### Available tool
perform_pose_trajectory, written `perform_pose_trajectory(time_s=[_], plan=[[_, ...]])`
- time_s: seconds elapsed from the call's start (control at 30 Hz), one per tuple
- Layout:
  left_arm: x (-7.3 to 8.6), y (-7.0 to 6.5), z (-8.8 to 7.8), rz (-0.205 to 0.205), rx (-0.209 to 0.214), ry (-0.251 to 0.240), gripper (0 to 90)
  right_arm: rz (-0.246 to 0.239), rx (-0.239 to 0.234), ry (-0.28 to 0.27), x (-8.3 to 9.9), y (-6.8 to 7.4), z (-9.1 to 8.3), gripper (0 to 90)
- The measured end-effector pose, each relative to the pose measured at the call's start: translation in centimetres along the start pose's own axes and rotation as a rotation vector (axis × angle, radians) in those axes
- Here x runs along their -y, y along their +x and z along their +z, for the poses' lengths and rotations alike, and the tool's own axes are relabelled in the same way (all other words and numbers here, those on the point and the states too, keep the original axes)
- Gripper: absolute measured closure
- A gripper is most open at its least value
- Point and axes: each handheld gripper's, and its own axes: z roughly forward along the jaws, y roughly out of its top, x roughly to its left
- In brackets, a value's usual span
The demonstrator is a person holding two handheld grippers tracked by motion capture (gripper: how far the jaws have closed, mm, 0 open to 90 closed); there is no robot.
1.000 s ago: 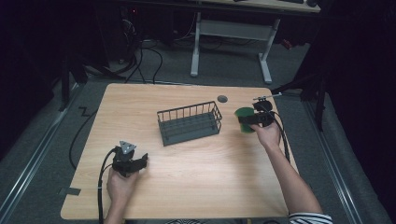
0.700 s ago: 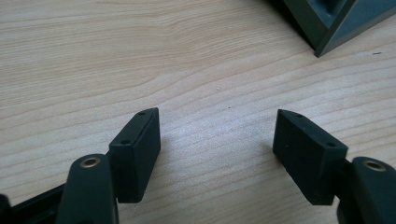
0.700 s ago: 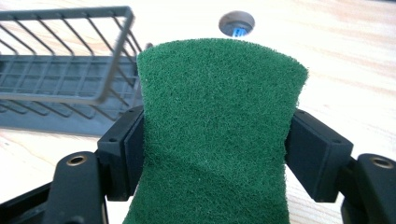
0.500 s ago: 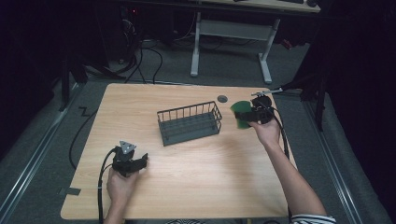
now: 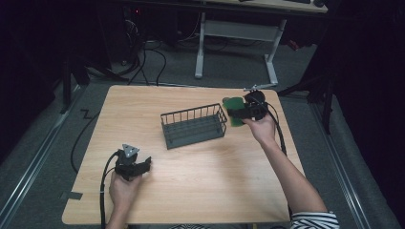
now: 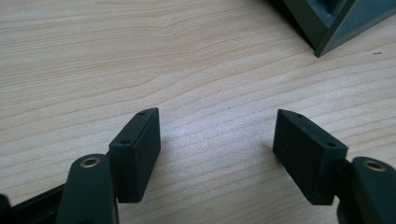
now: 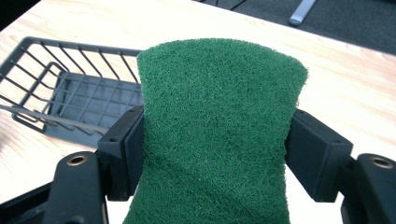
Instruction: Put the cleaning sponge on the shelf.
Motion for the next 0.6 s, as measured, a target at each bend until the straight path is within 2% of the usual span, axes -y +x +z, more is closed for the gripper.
perform_pose_trajectory(time_s=[0.3,0.6], plan=[[0.0,0.0,0.0,0.000,0.001,0.001,32.5,-0.053,-0.006,0.027,-2.3,2.6,2.2,28.4],[0.0,0.0,0.0,0.000,0.002,0.002,32.5,-0.075,-0.010,0.054,-3.9,4.4,4.2,28.4]])
